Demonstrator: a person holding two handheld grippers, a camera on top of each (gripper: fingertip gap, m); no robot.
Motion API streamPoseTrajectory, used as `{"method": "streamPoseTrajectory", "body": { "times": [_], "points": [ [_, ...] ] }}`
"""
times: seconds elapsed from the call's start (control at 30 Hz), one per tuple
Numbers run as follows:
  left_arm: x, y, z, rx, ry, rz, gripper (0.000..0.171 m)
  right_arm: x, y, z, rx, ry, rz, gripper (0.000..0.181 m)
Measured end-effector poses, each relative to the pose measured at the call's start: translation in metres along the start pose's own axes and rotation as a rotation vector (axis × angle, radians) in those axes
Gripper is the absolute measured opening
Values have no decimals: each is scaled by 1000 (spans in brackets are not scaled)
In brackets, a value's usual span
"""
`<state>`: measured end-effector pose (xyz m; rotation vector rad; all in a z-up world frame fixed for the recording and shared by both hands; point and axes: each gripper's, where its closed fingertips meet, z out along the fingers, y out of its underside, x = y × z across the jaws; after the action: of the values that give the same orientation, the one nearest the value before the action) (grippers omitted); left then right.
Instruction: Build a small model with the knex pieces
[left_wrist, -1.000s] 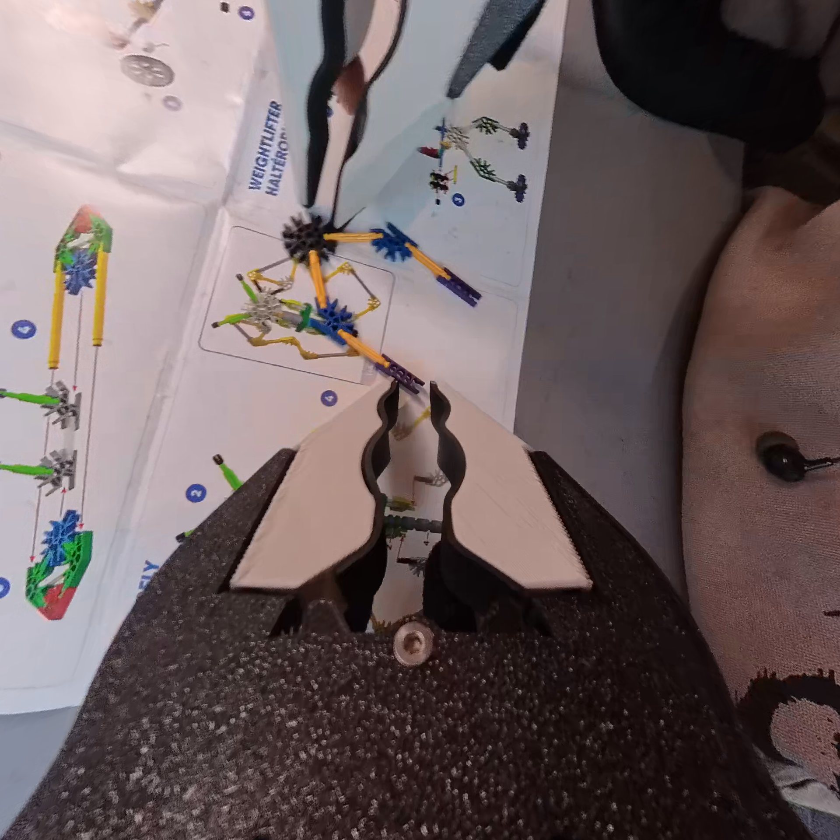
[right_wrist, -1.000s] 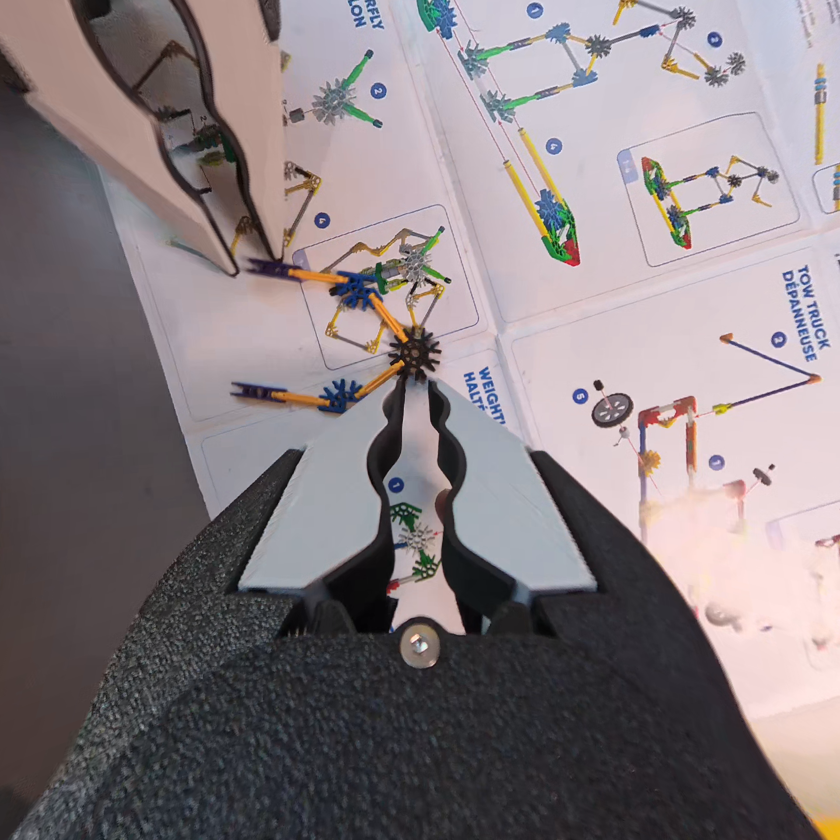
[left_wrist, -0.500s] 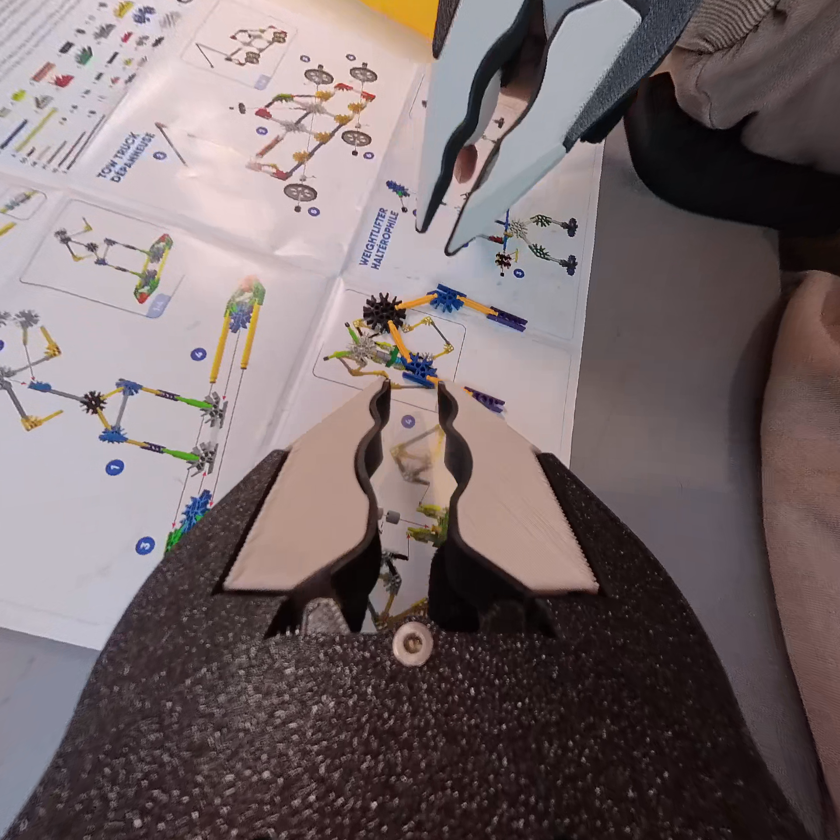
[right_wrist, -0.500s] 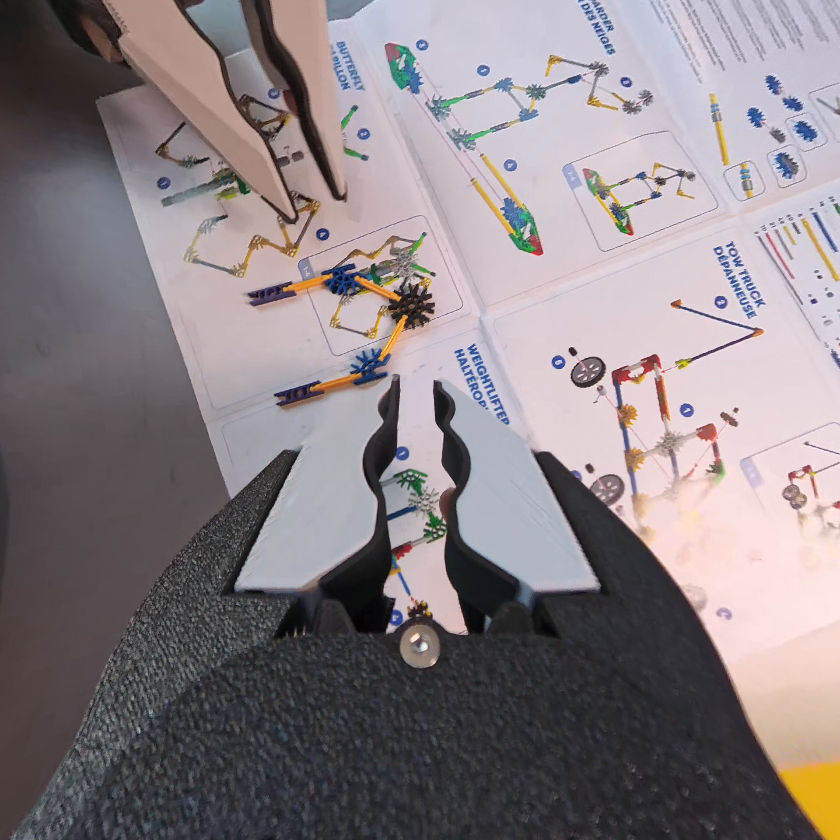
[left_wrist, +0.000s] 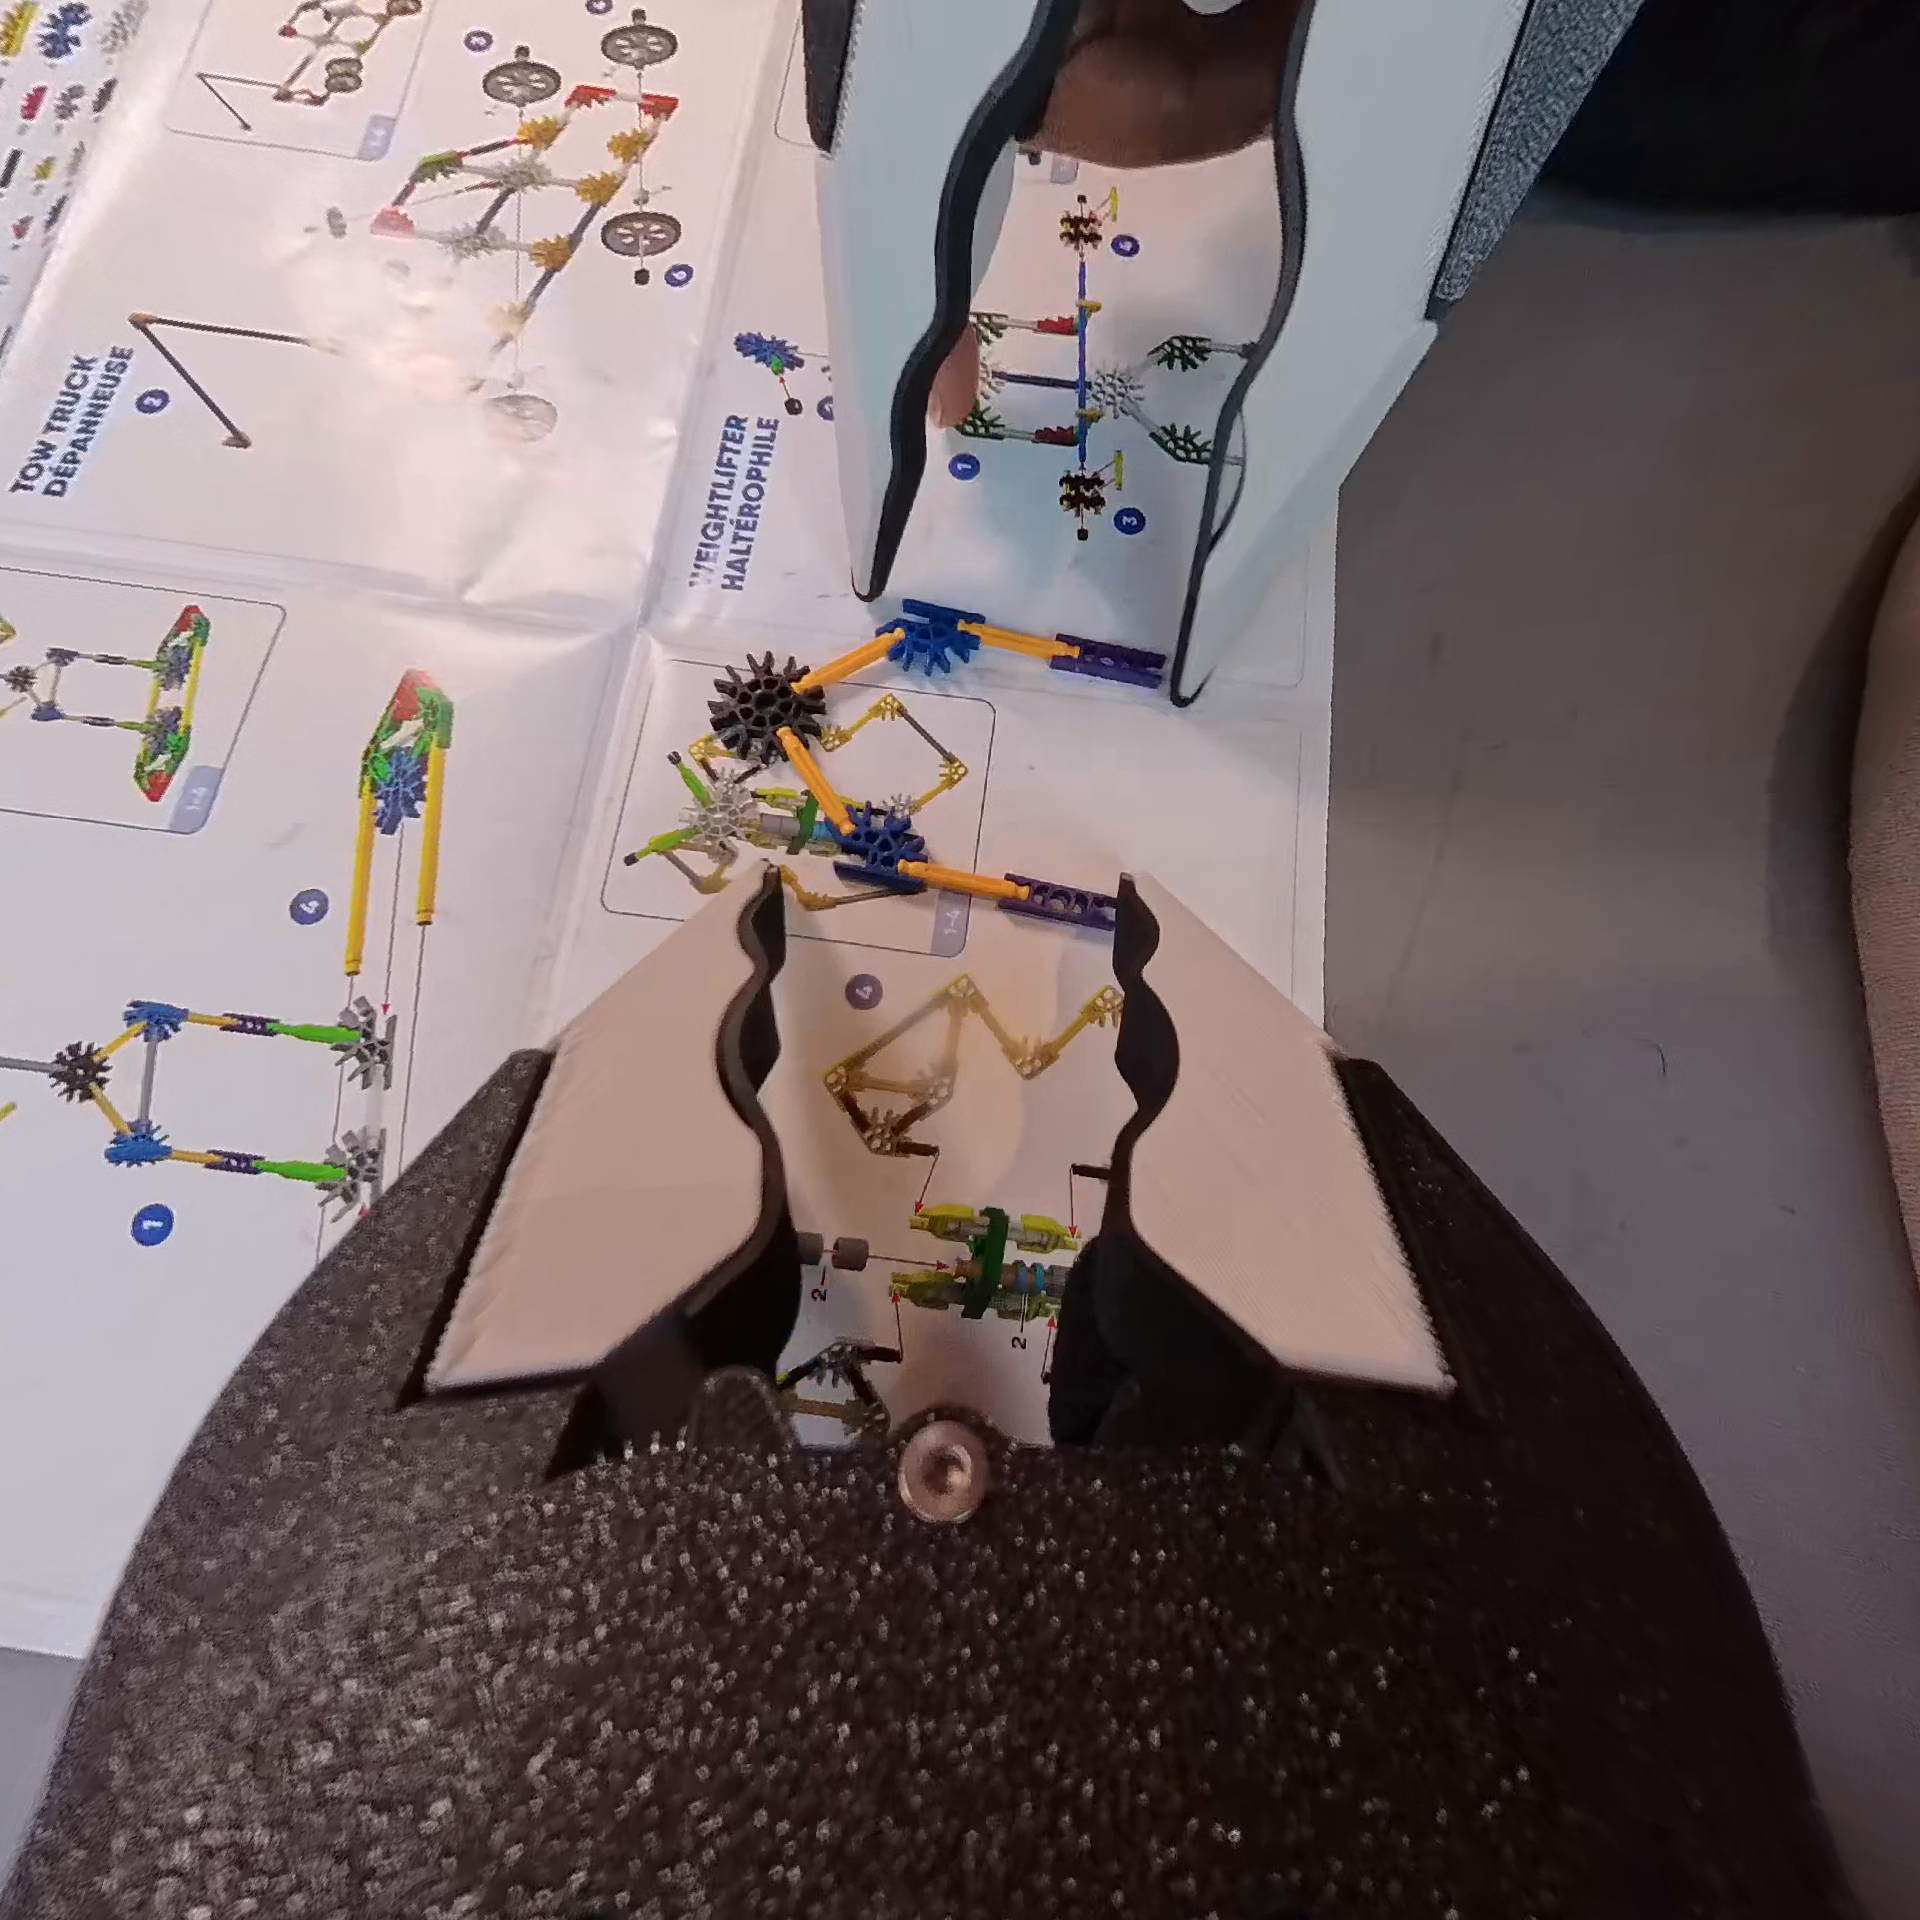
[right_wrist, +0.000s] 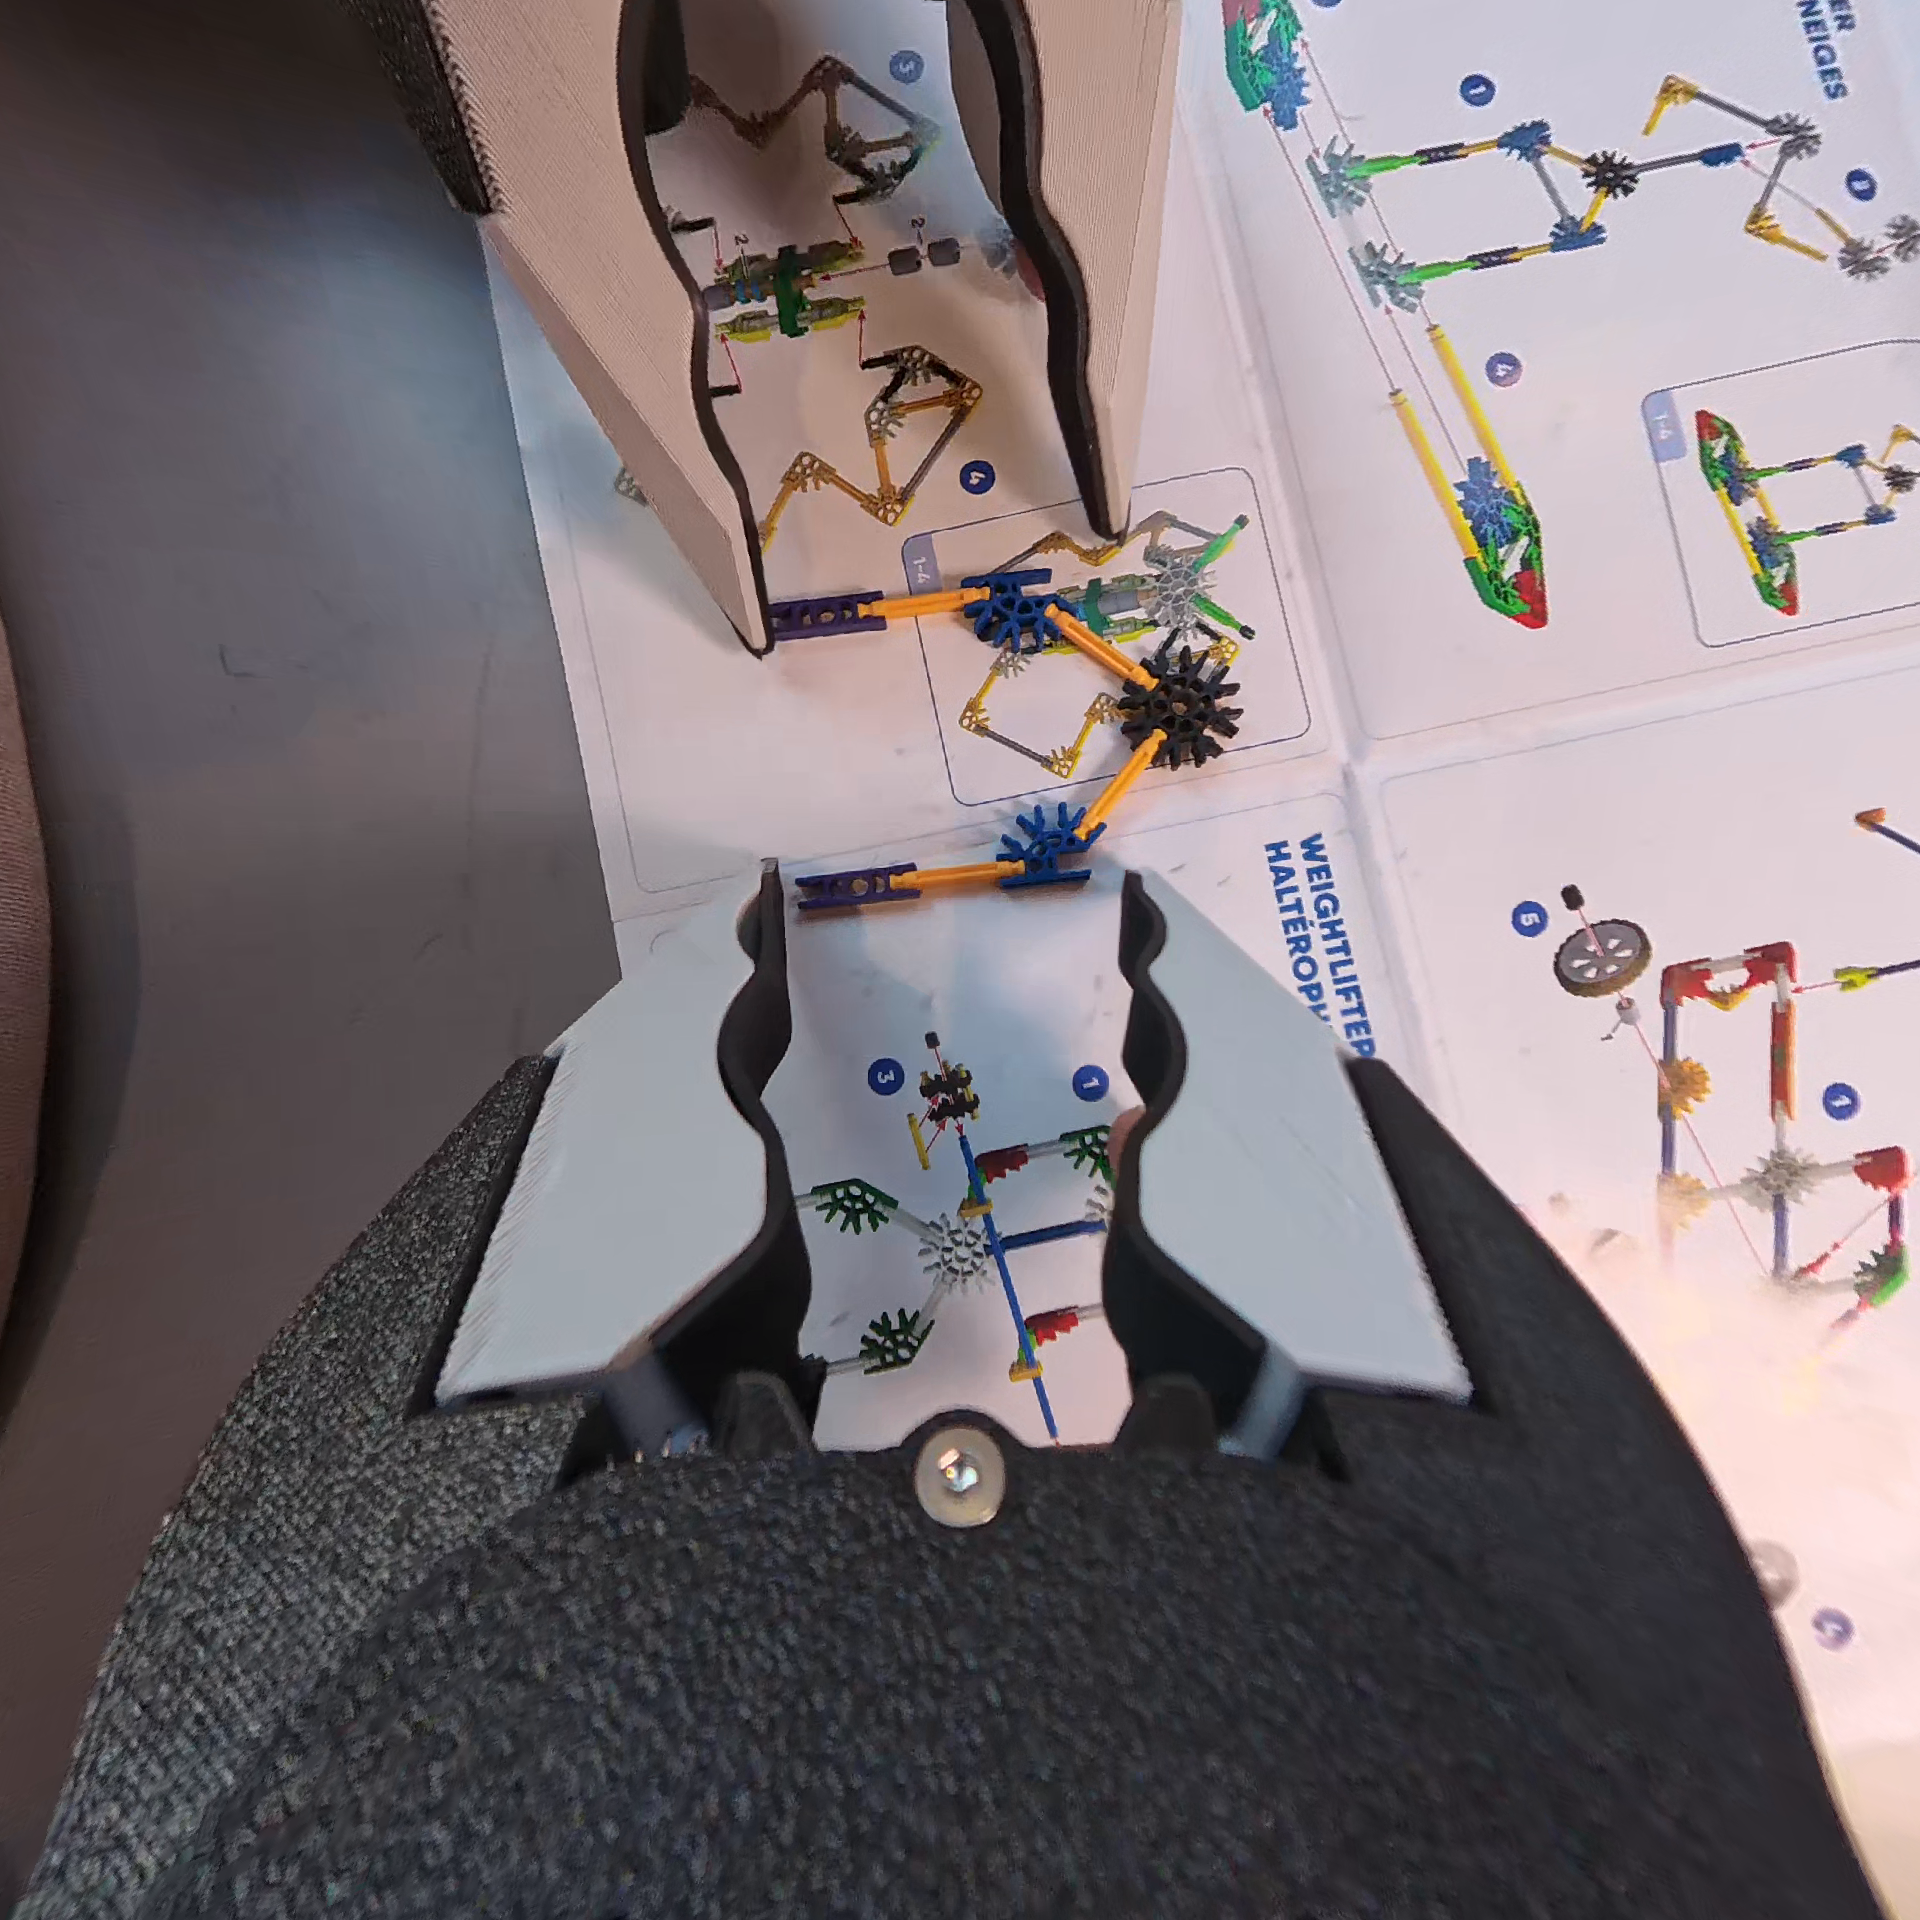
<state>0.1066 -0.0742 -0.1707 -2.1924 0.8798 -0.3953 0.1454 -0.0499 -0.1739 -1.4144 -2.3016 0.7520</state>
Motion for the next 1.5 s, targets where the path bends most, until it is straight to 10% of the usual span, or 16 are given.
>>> {"method": "streamPoseTrajectory", "body": {
  "times": [0.87, 1.5],
  "points": [
    [-22, 12, -11, 2, -66, -4, 37, -23, -2, -5, 79, -165, -85, 24],
    [3, 11, -11, 12, 71, 33, 39, -5, -6, -6, 115, -112, -23, 39]
  ]
}}
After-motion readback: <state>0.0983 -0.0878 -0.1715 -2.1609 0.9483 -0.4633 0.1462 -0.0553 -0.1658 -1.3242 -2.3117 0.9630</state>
